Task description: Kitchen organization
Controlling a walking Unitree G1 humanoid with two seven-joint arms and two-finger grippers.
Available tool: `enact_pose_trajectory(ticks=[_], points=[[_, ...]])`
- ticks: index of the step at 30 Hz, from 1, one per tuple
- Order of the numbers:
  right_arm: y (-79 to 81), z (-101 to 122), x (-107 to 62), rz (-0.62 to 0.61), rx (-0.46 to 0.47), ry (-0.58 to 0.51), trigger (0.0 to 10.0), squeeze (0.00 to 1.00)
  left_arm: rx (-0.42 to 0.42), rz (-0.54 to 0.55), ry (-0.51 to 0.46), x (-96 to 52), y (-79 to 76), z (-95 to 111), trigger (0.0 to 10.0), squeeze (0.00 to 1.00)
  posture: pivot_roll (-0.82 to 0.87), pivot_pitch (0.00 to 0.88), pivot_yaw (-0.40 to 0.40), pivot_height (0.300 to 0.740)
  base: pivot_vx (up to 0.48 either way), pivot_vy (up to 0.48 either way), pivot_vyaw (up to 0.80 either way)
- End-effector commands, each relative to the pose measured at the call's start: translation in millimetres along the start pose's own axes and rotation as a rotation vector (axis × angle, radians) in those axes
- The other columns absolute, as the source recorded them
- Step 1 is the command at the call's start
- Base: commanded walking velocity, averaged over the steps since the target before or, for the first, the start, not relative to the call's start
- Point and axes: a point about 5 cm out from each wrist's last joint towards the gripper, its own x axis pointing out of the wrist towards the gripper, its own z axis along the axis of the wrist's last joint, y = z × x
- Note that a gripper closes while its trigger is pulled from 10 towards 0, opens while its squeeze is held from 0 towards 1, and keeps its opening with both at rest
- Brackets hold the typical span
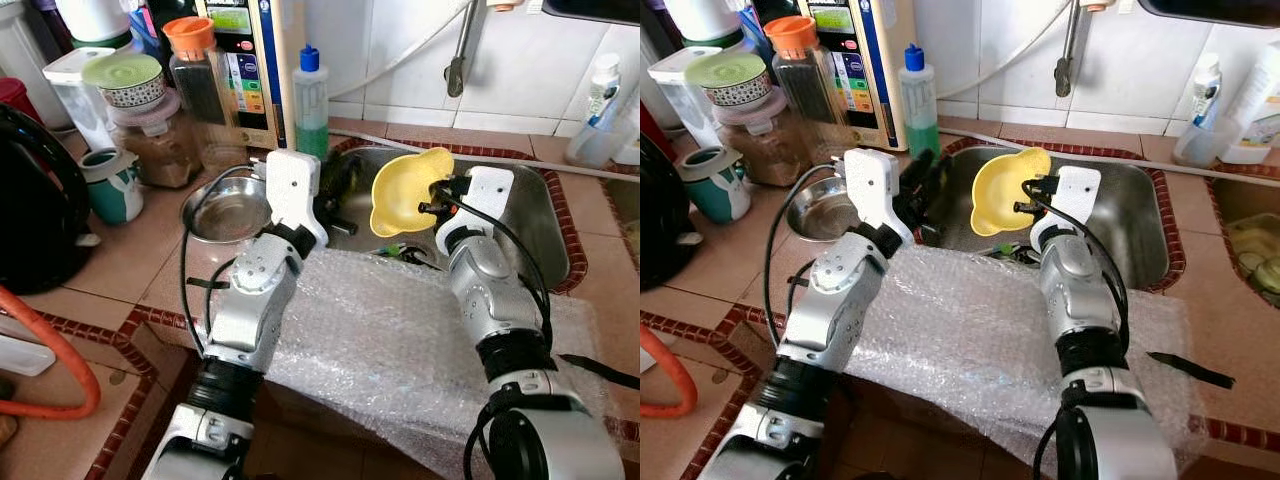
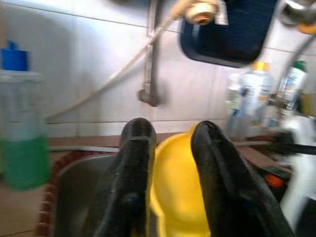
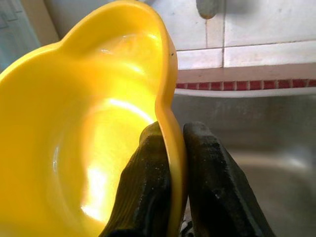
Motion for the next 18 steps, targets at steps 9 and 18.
enact_pose_trajectory(ticks=[9,18], points=[[-42.3,5,6.8,-0.084,-0.315,0.013,0.0,0.00,-0.001,-0.004,0.125,-33.1,3.6,-21,10.0,1.00,0.13,0.017,0.082,0.740,0.000,0.000,0.00],[-65.3,-1,1.8,-0.110,-0.515,0.069,0.0,0.00,0.008,0.026,0.193,-55.0,11.0,-28,10.0,1.00,0.15,0.020,0.083,0.740,0.000,0.000,0.00]])
